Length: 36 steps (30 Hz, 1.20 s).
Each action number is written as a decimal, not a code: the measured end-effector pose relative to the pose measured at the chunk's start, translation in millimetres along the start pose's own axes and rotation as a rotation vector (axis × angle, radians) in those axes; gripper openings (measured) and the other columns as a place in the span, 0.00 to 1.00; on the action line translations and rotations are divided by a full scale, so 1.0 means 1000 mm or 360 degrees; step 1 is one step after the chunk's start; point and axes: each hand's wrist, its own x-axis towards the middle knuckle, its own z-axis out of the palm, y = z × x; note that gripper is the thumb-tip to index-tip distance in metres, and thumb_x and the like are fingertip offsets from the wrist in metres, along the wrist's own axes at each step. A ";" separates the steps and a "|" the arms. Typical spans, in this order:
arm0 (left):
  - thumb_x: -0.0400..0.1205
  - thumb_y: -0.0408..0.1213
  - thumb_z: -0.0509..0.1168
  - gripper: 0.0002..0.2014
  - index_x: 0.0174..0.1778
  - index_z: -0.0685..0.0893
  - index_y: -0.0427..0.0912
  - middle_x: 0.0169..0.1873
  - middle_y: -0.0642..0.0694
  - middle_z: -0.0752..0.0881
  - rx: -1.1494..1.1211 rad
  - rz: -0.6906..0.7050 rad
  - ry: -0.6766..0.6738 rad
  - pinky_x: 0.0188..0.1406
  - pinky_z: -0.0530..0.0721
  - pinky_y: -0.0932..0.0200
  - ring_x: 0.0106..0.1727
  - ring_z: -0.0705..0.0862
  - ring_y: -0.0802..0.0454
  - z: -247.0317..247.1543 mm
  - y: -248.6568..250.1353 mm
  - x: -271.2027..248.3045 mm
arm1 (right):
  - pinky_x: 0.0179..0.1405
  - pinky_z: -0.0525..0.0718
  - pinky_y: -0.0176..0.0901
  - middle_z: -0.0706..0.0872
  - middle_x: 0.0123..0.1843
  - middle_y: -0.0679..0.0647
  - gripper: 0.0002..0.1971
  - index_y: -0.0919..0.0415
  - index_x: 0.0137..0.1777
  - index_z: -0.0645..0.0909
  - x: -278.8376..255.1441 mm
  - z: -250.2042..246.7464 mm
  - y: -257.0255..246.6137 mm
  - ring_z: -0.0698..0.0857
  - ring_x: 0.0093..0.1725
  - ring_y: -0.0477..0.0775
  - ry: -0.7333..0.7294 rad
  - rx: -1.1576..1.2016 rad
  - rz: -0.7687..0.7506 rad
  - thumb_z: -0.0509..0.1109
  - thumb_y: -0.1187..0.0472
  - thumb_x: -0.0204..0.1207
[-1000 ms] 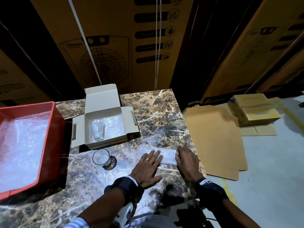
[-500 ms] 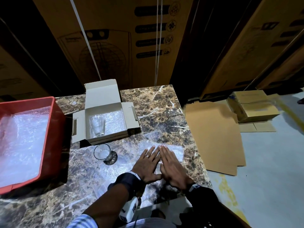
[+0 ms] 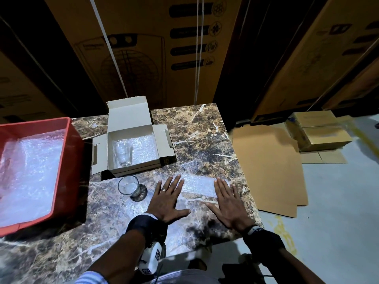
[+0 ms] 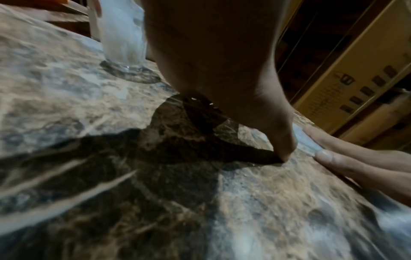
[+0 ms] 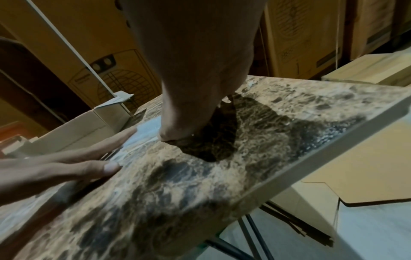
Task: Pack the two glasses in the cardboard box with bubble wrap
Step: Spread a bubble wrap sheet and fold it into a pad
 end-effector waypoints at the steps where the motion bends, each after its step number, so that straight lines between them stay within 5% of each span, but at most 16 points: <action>1: 0.75 0.81 0.50 0.55 0.91 0.36 0.56 0.89 0.57 0.31 -0.0002 -0.0005 0.0010 0.87 0.35 0.36 0.90 0.31 0.51 0.000 -0.001 -0.001 | 0.88 0.34 0.61 0.30 0.90 0.52 0.46 0.56 0.90 0.32 0.000 0.000 0.001 0.32 0.89 0.52 0.0013 -0.0001 0.0001 0.35 0.24 0.83; 4: 0.77 0.77 0.53 0.52 0.92 0.41 0.55 0.90 0.56 0.36 -0.0059 -0.0015 0.0073 0.87 0.37 0.36 0.91 0.35 0.51 -0.003 0.000 -0.003 | 0.88 0.37 0.63 0.32 0.90 0.54 0.47 0.57 0.91 0.35 -0.002 -0.003 0.000 0.35 0.90 0.53 0.0048 0.0012 -0.0001 0.33 0.24 0.82; 8: 0.77 0.70 0.59 0.48 0.91 0.56 0.50 0.91 0.50 0.49 -0.0126 -0.0049 0.0149 0.86 0.41 0.33 0.91 0.45 0.45 -0.012 0.010 0.001 | 0.89 0.40 0.65 0.39 0.92 0.55 0.46 0.57 0.92 0.43 0.001 -0.014 0.001 0.43 0.91 0.55 0.0055 0.0102 -0.0012 0.48 0.28 0.84; 12: 0.71 0.59 0.63 0.42 0.84 0.69 0.50 0.87 0.43 0.61 -0.0020 0.0008 0.0347 0.82 0.51 0.32 0.88 0.56 0.40 -0.022 0.020 0.008 | 0.83 0.62 0.63 0.65 0.86 0.58 0.39 0.50 0.87 0.60 0.005 -0.026 -0.002 0.66 0.83 0.60 0.0284 0.0124 -0.0185 0.66 0.37 0.81; 15: 0.71 0.49 0.66 0.33 0.75 0.76 0.51 0.78 0.41 0.72 -0.0044 0.0195 0.0449 0.75 0.58 0.37 0.80 0.69 0.38 -0.023 0.027 0.015 | 0.63 0.83 0.51 0.76 0.72 0.52 0.26 0.49 0.77 0.71 0.010 -0.033 -0.010 0.77 0.66 0.53 0.0349 0.0127 -0.0423 0.67 0.43 0.82; 17: 0.72 0.47 0.65 0.27 0.70 0.79 0.51 0.69 0.45 0.78 -0.0040 0.0284 0.0441 0.70 0.61 0.40 0.71 0.76 0.40 -0.021 0.031 0.020 | 0.50 0.83 0.50 0.77 0.62 0.50 0.21 0.51 0.72 0.74 0.015 -0.034 -0.013 0.77 0.56 0.53 0.0301 0.0145 -0.0448 0.61 0.43 0.85; 20: 0.76 0.46 0.62 0.22 0.67 0.81 0.50 0.63 0.47 0.79 -0.0015 0.0305 0.0356 0.64 0.63 0.43 0.62 0.80 0.43 -0.020 0.035 0.025 | 0.46 0.82 0.51 0.78 0.58 0.51 0.18 0.53 0.68 0.76 0.023 -0.031 -0.013 0.77 0.53 0.55 0.0271 0.0132 -0.0418 0.58 0.46 0.85; 25: 0.79 0.44 0.61 0.17 0.64 0.82 0.51 0.60 0.49 0.81 0.0034 0.0284 0.0328 0.61 0.69 0.45 0.58 0.80 0.45 -0.022 0.031 0.033 | 0.47 0.81 0.51 0.82 0.55 0.52 0.15 0.54 0.63 0.80 0.028 -0.031 -0.011 0.78 0.53 0.55 0.0285 0.0171 -0.0416 0.57 0.54 0.84; 29: 0.77 0.44 0.63 0.14 0.58 0.84 0.54 0.53 0.53 0.82 0.0056 0.0227 0.0348 0.53 0.71 0.48 0.51 0.82 0.46 -0.019 0.022 0.039 | 0.43 0.78 0.47 0.83 0.48 0.45 0.12 0.52 0.55 0.84 0.029 -0.040 -0.003 0.79 0.45 0.47 0.0304 0.0661 -0.0256 0.59 0.51 0.86; 36: 0.83 0.46 0.60 0.10 0.50 0.86 0.51 0.48 0.52 0.86 -0.0208 0.0141 0.0537 0.54 0.63 0.47 0.53 0.82 0.45 -0.026 0.010 0.039 | 0.44 0.73 0.43 0.76 0.47 0.44 0.08 0.49 0.52 0.73 0.018 -0.037 0.006 0.74 0.47 0.45 0.0333 0.0781 -0.0275 0.57 0.49 0.90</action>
